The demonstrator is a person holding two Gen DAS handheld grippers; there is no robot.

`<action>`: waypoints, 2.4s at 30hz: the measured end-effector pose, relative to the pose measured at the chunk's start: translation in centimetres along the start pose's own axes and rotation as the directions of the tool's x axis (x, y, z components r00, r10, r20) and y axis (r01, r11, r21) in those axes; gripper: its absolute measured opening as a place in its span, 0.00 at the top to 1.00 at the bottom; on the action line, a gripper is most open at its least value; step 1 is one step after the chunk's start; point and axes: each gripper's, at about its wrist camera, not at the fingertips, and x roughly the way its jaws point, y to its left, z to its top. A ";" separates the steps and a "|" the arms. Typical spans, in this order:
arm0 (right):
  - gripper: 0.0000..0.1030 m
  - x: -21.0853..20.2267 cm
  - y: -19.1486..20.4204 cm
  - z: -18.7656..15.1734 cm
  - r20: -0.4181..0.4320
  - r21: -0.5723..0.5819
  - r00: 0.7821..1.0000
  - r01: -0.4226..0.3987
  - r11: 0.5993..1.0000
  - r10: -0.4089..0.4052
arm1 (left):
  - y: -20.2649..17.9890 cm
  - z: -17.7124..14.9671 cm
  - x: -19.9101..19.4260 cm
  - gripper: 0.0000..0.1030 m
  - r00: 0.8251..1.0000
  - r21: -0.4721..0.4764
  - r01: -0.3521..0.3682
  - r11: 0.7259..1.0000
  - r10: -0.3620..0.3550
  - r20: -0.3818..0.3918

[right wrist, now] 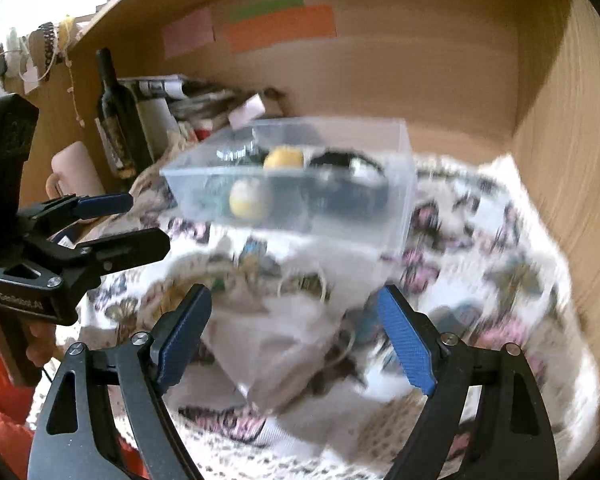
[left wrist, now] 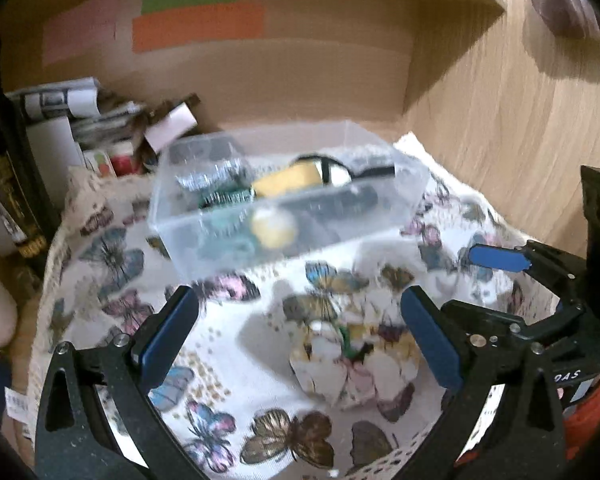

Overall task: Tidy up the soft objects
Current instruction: 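Grasp the floral scrunchie with the left tool while the right tool grasps the white drawstring bag, then lower the scrunchie and drawstring bag into the clear box and open both tools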

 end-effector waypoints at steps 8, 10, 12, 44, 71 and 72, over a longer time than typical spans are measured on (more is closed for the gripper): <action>0.35 0.9 0.4 -1.4 -0.035 0.013 0.999 -0.024 1.000 0.024 | -0.4 -2.6 1.7 0.11 0.997 -0.003 0.032 0.999 -0.032 -0.076; 0.50 1.2 0.6 -1.6 -0.050 0.005 0.998 -0.040 0.999 0.040 | -0.2 -2.8 2.1 0.23 0.994 -0.012 0.053 0.999 -0.054 -0.095; 0.54 1.4 0.9 -1.8 -0.048 -0.005 0.998 -0.041 0.999 0.041 | 0.1 -3.1 2.3 0.30 0.992 -0.031 0.071 0.997 -0.074 -0.104; 0.73 -4.1 -1.0 4.3 0.241 0.052 0.968 0.058 0.997 -0.069 | 1.6 2.8 -3.3 0.97 0.985 -0.045 0.097 0.994 -0.089 0.151; 0.72 2.3 -1.4 11.1 0.225 -0.016 0.969 0.106 0.994 -0.100 | 4.4 10.5 2.3 0.97 0.980 -0.073 -0.011 0.997 0.025 0.196; 0.72 2.9 -1.5 11.2 0.209 -0.016 0.973 0.108 0.994 -0.103 | 4.4 10.4 2.7 0.97 0.982 -0.074 -0.011 0.997 0.025 0.186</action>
